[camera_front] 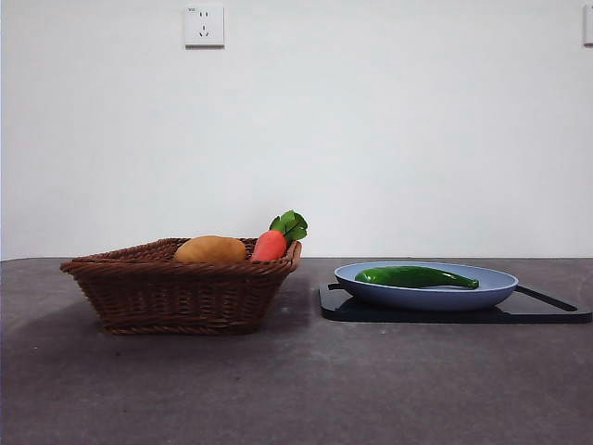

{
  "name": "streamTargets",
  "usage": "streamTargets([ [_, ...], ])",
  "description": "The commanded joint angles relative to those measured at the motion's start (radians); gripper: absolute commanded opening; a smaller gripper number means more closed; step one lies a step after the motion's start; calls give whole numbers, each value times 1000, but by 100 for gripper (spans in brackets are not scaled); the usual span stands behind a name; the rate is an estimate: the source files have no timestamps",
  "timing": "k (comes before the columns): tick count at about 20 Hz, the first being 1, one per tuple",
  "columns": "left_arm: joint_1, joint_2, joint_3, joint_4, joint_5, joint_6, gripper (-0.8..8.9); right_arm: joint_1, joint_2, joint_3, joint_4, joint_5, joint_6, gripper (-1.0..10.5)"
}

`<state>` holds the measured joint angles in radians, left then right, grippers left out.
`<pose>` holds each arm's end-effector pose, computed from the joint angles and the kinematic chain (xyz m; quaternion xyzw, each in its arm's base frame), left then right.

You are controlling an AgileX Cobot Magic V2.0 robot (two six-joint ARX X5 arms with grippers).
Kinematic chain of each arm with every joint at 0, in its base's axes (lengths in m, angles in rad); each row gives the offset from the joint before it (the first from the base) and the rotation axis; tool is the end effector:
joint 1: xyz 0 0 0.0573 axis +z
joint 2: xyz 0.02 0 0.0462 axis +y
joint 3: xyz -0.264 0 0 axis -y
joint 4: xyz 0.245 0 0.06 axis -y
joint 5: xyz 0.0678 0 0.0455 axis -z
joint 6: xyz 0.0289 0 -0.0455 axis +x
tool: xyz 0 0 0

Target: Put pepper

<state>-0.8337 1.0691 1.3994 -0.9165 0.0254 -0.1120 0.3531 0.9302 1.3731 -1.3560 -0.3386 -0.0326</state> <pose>0.1244 -0.1381 0.4177 0.0647 0.2875 -0.3832 0.8754 0.1055 0.0491 0.3991 -0.0170 0.4358 0.3114 0.8443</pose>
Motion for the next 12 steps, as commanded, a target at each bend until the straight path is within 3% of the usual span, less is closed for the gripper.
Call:
streamTargets([
  [1,-9,8,15,33,2,11,8,2,6,17,-15,5,8,11],
  [8,-9,8,15,64,2,11,8,2,6,17,-15,5,8,11],
  [12,71,-10,14,186,-105,162,8,2,5,17,-14,4,8,11],
])
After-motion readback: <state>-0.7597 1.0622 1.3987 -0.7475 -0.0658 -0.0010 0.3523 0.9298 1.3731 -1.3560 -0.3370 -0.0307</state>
